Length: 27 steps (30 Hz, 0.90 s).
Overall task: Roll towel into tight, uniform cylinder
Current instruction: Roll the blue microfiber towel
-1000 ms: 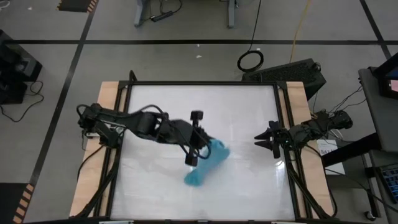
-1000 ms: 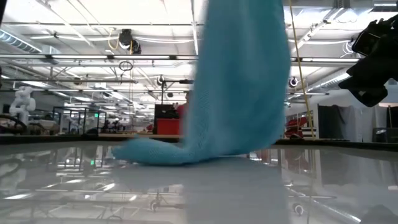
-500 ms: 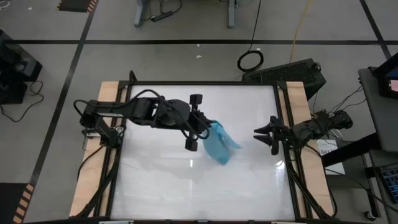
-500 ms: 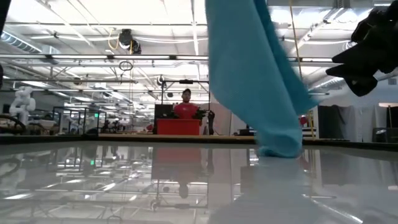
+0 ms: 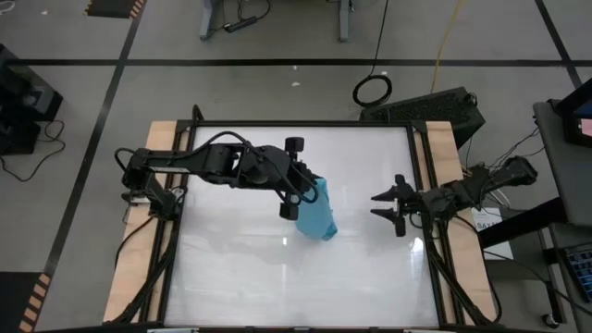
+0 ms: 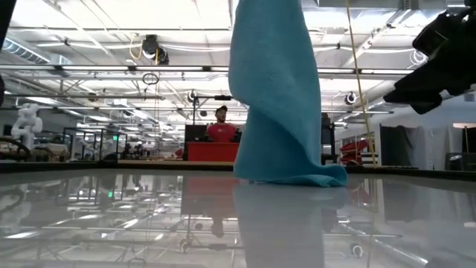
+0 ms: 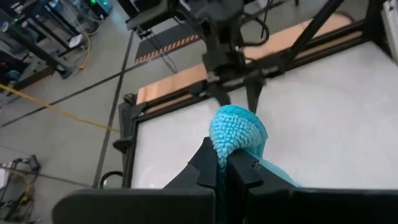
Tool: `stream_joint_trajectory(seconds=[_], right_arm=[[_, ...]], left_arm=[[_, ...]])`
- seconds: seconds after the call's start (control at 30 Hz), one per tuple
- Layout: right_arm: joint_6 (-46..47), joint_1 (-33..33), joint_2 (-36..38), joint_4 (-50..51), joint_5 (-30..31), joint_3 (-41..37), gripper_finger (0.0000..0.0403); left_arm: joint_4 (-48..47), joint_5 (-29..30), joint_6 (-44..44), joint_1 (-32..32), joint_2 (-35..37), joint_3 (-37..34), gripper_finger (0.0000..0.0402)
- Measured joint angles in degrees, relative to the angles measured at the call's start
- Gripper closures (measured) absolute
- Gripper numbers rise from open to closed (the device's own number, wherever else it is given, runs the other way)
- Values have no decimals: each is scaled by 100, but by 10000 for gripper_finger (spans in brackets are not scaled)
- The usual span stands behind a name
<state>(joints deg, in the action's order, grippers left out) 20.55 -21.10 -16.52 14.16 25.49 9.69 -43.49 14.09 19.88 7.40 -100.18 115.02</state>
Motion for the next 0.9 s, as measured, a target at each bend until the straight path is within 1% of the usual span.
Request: stream_joint_trajectory(seconds=[0.17, 0.27, 0.37, 0.5, 0.8, 0.9], right_arm=[[-839, 2, -934, -941, 471, 0, 142], [-1204, 33, -1496, -1525, 543, 0, 127], [-1360, 125, -2048, -2007, 619, 0, 127], [-1422, 273, -2779, -2599, 578, 0, 140], [-1515, 317, -4336, -4316, -238, 0, 161], [-1538, 317, -4754, -4762, -329, 0, 161]], left_arm=[[114, -364, -2, -27, 0, 0, 397], [125, -407, -4, -27, 0, 0, 397], [130, -409, -10, -27, 0, 0, 397], [187, -412, -121, -27, 0, 0, 397], [203, -420, -147, -27, 0, 0, 397], [206, -420, -151, -27, 0, 0, 397]])
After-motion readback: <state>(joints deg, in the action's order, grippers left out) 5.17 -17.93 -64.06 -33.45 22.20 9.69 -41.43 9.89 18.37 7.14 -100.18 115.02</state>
